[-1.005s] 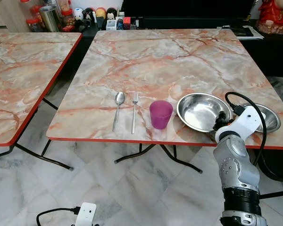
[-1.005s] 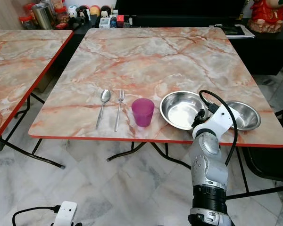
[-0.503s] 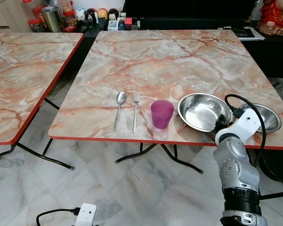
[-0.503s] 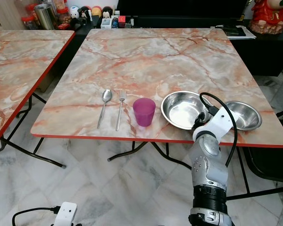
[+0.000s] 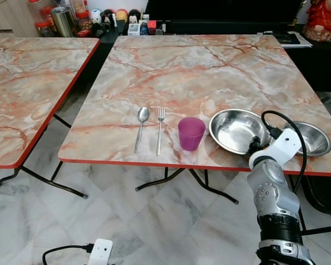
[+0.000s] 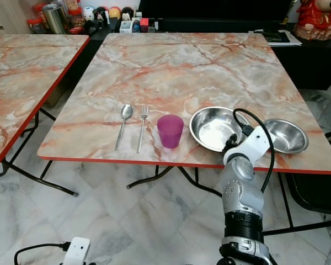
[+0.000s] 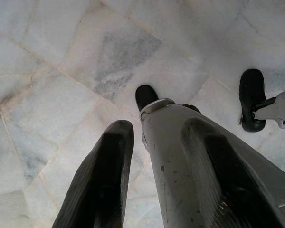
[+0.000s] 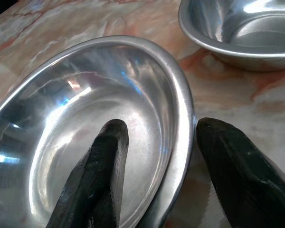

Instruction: Setting the table

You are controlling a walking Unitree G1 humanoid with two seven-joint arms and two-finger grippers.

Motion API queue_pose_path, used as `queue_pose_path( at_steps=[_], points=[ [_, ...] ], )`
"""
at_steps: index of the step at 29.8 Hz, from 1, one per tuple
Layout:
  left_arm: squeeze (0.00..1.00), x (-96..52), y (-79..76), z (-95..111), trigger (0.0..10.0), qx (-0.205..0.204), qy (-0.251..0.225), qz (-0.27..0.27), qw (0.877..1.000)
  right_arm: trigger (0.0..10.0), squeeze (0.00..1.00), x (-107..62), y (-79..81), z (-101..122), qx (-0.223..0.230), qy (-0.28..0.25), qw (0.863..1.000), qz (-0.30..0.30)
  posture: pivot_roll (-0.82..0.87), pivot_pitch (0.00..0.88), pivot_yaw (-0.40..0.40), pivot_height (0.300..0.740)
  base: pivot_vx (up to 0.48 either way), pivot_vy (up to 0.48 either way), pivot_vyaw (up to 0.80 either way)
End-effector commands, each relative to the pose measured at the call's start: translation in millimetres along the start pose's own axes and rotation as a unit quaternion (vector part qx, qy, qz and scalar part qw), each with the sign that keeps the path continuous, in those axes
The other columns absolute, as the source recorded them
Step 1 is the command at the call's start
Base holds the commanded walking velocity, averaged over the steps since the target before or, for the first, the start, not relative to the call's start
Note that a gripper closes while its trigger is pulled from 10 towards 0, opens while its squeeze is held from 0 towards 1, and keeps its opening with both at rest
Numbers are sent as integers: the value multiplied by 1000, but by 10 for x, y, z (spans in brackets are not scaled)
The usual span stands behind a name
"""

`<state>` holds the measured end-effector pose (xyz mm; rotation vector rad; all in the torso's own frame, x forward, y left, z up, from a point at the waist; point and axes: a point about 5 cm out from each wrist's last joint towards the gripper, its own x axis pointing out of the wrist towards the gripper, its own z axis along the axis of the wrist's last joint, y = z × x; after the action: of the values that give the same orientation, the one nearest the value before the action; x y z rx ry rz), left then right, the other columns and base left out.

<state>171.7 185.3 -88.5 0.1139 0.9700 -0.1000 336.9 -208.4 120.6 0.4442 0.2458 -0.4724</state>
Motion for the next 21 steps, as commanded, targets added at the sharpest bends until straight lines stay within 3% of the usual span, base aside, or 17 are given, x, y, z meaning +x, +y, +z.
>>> queue_pose_path(
  at_steps=[1,15,21],
  points=[
    [0,-19,20,-85,10000,6,14,0,1000,10000,0,19,0,25,3,-4,1000,-7,-37,128,19,740,0,0,0],
    [0,-19,18,-88,10000,8,16,-2,1000,10000,0,93,-114,-39,27,20,999,-32,-36,132,21,740,0,0,0],
    [0,-20,20,-94,10000,8,18,-2,1000,10000,0,129,-89,-74,31,36,999,-20,-35,133,21,740,0,0,0]
  ],
)
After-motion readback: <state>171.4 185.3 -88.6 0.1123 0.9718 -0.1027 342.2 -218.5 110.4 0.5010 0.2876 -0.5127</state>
